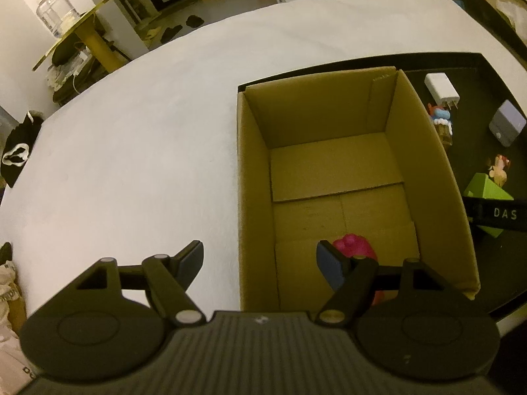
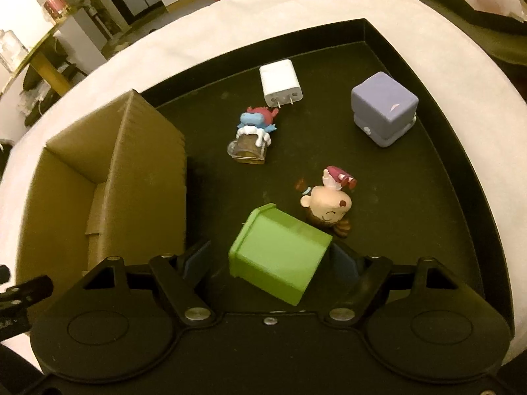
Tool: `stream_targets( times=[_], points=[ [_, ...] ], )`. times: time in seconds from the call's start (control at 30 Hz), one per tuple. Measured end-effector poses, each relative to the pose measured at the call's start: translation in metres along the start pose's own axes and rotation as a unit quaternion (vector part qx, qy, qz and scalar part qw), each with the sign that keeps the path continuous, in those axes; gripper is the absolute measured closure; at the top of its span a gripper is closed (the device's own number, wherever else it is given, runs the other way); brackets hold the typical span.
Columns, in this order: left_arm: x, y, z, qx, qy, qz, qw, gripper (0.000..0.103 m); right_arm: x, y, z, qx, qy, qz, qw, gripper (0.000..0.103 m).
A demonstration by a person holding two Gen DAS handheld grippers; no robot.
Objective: Organize rigid objects
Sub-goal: 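Move the right tool to the green hexagonal block, then close the right gripper on the green hexagonal block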
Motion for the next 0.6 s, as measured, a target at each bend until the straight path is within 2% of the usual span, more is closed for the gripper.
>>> stream_targets(
  times=[0.03,0.13,0.27,0.6],
  points=[
    [-0.001,0.000,0.001,0.001,-0.003,0.002,1.0000,0.029,-0.003,-0.003,0.000,0.005,0.002,-0.004,1.000,0.038],
    [-0.005,-0.001,0.002,0.003,-0.007,0.009,0.9999,0.029,-0.012,-0.003,-0.001,0.007,-0.002,0.001,1.000,0.045],
    [-0.006,-0.002,0.004,0.008,-0.007,0.014,0.9998,0.029,-0.018,0.002,-0.002,0.004,0.011,-0.014,1.000,0.047],
    [0.000,-0.004,0.004,0.016,0.012,0.007,0.9998,0.029,-0.019,0.023,0.006,-0.019,0.029,-0.019,0.999,0.047]
  ],
)
Point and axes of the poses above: each gripper's, at about its wrist camera, not at the fingertips, and y roughly against the way its jaws point, x to its left, z to its top, the point moved 2 cm from there along -y, roughly the way its jaws point, and after that the axes turned 2 degrees about x, right-handed, at the moved point
